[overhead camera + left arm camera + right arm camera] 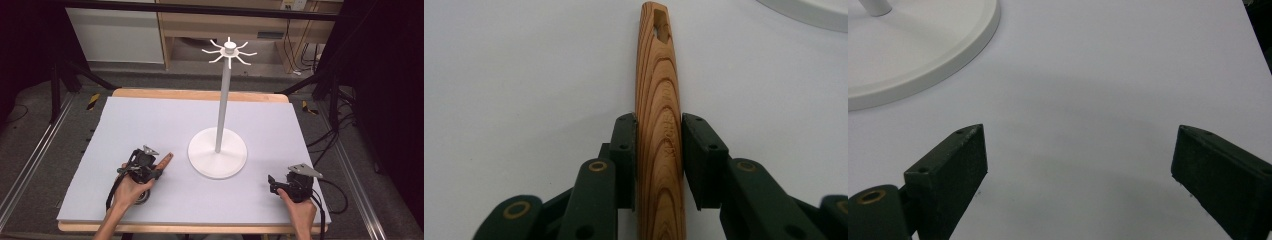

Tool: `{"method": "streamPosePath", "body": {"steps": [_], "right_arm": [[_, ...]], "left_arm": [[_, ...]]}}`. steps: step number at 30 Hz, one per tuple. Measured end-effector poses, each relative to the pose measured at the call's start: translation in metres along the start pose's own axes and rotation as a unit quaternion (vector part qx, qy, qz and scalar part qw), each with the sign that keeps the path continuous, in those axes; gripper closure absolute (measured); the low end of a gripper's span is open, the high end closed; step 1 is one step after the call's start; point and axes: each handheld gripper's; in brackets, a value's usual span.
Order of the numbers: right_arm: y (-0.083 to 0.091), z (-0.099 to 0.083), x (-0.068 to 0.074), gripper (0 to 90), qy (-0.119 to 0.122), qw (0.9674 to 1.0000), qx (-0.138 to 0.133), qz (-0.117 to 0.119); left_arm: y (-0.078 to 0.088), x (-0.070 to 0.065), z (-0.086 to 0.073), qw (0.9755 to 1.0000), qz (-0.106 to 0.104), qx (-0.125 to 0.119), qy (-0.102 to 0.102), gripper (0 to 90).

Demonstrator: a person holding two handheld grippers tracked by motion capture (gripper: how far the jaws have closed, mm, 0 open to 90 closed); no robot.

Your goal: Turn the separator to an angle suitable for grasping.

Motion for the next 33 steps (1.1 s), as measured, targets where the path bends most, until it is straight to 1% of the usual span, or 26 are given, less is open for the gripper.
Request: {"method": "streamPosePath", "body": {"steps": [1,2,3,4,5,6,7,9,10,13,17,18,19,23,24,25,28,31,33], "right_arm": [[0.0,0.0,0.0,8.3,0.0,1.0,0.0,0.0],[0.0,0.0,0.0,8.3,0.0,1.0,-0.001,0.0],[0.0,0.0,0.0,8.3,0.0,1.0,-0.001,0.001],[0.0,0.0,0.0,8.3,0.0,1.0,0.0,0.001],[0.0,0.0,0.0,8.3,0.0,1.0,0.0,0.0],[0.0,0.0,0.0,8.3,-0.001,1.0,0.0,0.0],[0.0,0.0,-0.001,8.3,0.0,1.0,-0.001,0.001],[0.0,0.0,-0.001,8.3,0.001,1.0,-0.001,0.001],[0.0,0.0,-0.001,8.3,0.0,1.0,-0.001,0.002],[0.0,0.0,-0.001,8.3,0.0,1.0,0.0,0.002],[0.0,0.0,-0.002,8.3,0.0,1.0,0.001,0.003],[0.0,0.0,-0.002,8.3,0.0,1.0,0.002,0.003],[0.0,0.0,-0.002,8.3,0.0,1.0,0.002,0.004],[0.0,0.0,-0.003,8.3,0.0,1.0,0.003,0.004],[0.0,0.0,-0.002,8.3,-0.005,1.0,0.003,0.005],[0.0,0.0,-0.003,8.3,-0.003,1.0,0.003,0.005],[-0.001,0.0,-0.003,8.3,-0.003,1.0,0.004,0.005],[-0.001,0.0,-0.003,8.3,-0.004,0.9999,0.006,0.007],[-0.001,0.0,-0.003,8.3,-0.005,0.9999,0.007,0.008]], "left_arm": [[0.0,0.0,0.0,1.0,0.0,0.0,0.0,68.2],[0.001,0.0,0.0,1.0,-0.001,0.004,-0.007,68.1],[0.001,0.0,0.0,1.0,-0.001,0.004,-0.007,67.9],[0.001,-0.001,0.001,0.9998,0.002,0.009,-0.019,66.7],[0.001,-0.001,0.001,0.9998,0.002,0.009,-0.019,64.9],[0.0,-0.002,0.002,0.9994,0.006,0.011,-0.032,59.5],[0.0,-0.002,0.003,0.9992,0.009,0.012,-0.036,56.6],[0.0,-0.003,0.003,0.9991,0.009,0.013,-0.04,55.7],[0.001,-0.002,0.005,0.9985,0.011,0.012,-0.052,52.7],[0.002,-0.001,0.009,0.9983,0.015,0.009,-0.056,50.3],[0.003,-0.002,0.016,0.9976,0.015,0.01,-0.067,50.0],[0.003,-0.002,0.016,0.9976,0.015,0.01,-0.067,50.1],[0.004,-0.002,0.02,0.9973,0.016,0.017,-0.069,50.5],[0.003,-0.001,0.025,0.997,0.014,0.027,-0.072,52.0],[0.002,-0.002,0.026,0.9967,0.013,0.031,-0.074,52.6],[0.0,-0.003,0.028,0.9961,0.012,0.038,-0.079,52.9],[-0.002,-0.003,0.03,0.9958,0.015,0.044,-0.08,54.7],[-0.005,-0.003,0.032,0.9954,0.011,0.053,-0.079,57.0],[-0.008,-0.003,0.033,0.9952,0.003,0.062,-0.076,60.4]]}}
Point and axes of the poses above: each handheld gripper's, and its own axes: y roughly backward along the jaws, z roughly out of its top, x roughly to its left, and after that the axes turned 7 degrees about y, right-handed
